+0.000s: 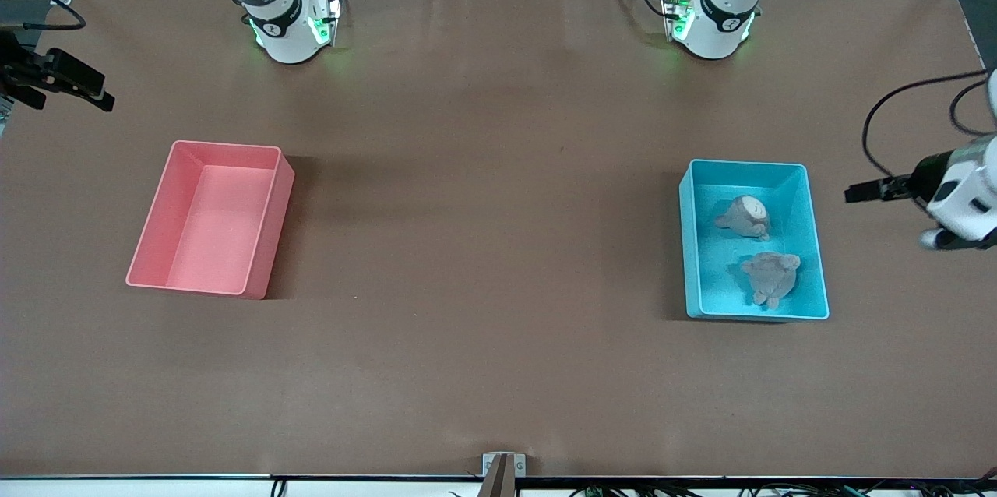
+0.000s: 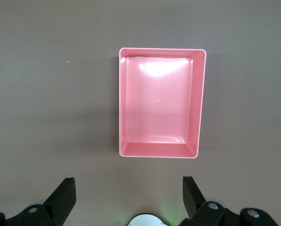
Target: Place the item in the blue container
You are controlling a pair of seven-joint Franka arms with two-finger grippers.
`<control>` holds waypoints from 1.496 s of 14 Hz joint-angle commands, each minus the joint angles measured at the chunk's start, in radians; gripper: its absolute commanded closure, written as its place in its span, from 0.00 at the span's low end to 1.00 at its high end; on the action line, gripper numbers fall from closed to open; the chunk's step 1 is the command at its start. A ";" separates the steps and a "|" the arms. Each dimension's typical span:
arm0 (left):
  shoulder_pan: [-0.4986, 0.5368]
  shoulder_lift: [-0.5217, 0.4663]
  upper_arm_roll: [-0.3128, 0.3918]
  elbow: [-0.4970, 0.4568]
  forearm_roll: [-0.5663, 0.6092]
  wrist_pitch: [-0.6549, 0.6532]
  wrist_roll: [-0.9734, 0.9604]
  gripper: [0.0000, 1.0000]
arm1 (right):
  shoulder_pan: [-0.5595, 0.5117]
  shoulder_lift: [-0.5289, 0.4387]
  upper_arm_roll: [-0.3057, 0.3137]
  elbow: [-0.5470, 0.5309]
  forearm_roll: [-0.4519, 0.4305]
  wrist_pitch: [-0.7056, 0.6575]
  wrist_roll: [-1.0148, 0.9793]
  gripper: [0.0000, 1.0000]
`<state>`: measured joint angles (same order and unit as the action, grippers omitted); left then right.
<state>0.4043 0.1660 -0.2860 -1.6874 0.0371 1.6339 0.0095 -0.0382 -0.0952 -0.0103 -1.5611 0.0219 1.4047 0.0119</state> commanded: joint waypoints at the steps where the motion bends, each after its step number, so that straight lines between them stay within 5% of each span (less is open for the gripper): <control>1: -0.197 -0.112 0.227 -0.024 -0.042 -0.035 0.033 0.00 | -0.016 0.008 0.015 0.026 -0.013 -0.026 -0.007 0.00; 6: -0.333 -0.194 0.341 0.018 -0.046 -0.039 0.026 0.00 | -0.028 0.020 0.013 0.019 -0.002 -0.012 -0.015 0.00; 8: -0.436 -0.220 0.436 0.025 -0.046 -0.039 0.024 0.00 | -0.026 0.023 0.013 0.019 -0.003 0.010 -0.017 0.00; 21: -0.476 -0.211 0.464 0.133 -0.054 -0.036 0.033 0.00 | -0.003 0.025 0.020 0.013 -0.034 0.040 -0.021 0.00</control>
<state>-0.0649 -0.0546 0.1662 -1.5921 0.0043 1.6042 0.0303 -0.0418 -0.0708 0.0006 -1.5491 0.0157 1.4414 0.0027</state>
